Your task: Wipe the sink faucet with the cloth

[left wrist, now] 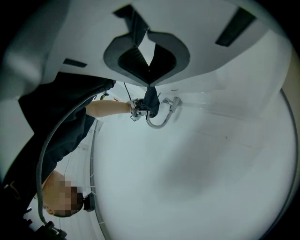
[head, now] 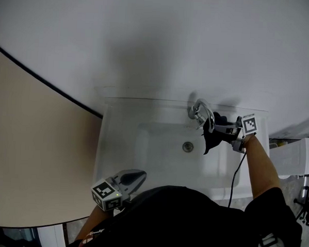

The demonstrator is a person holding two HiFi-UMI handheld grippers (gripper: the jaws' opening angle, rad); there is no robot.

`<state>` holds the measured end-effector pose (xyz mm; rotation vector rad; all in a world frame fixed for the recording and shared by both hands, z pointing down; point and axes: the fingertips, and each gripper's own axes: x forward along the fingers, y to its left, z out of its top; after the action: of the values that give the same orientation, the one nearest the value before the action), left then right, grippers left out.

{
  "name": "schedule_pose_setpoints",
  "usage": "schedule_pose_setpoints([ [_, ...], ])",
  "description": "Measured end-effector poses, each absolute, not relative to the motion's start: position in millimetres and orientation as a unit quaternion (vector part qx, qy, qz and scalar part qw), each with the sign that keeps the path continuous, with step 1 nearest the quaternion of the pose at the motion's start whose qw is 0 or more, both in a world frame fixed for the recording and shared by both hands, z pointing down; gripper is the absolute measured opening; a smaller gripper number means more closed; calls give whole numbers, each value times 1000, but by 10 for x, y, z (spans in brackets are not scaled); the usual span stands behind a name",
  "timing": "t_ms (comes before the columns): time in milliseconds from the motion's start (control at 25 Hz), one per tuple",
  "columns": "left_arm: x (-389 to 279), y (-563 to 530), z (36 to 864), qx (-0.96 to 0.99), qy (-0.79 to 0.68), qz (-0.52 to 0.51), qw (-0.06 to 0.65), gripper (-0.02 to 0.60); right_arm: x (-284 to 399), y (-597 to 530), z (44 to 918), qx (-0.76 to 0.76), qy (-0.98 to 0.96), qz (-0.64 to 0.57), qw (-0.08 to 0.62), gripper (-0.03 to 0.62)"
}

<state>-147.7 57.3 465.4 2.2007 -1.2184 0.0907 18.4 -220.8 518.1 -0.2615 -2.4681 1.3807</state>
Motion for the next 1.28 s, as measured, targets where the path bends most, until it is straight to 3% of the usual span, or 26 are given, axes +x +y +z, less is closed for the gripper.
schedule_pose_setpoints([
  [80, -1491, 535, 4665, 828, -463, 35, 316, 0, 60, -2238, 5094, -124, -861, 465, 165, 123],
  [320, -1393, 462, 4591, 830, -467, 35, 302, 0, -332, -2534, 4552, -148, -888, 423, 101, 123],
  [440, -1450, 423, 4511, 830, -473, 22, 296, 2, -248, -2613, 4609, -89, -902, 414, 90, 124],
  [600, -1742, 362, 4426, 831, -479, -10, 283, 2, 285, -2743, 4324, 58, -919, 389, 8, 124],
  [760, -1906, 205, 4257, 849, -462, -44, 255, 2, 462, -2122, 3581, 47, -928, 367, -45, 124],
  [920, -1730, 16, 4246, 878, -375, -93, 284, 2, -130, -1098, 2961, -39, -935, 351, -38, 124],
  [1040, -1469, 38, 4419, 893, -274, -142, 328, 3, -638, -293, 2522, -111, -939, 318, -71, 124],
  [1160, -1151, 169, 4220, 906, -195, -176, 332, 76, -899, 76, 2237, -153, -923, 335, -113, 126],
  [1280, -862, 232, 3551, 918, -177, -201, 293, 88, -885, 59, 2336, -147, -914, 371, -75, 126],
])
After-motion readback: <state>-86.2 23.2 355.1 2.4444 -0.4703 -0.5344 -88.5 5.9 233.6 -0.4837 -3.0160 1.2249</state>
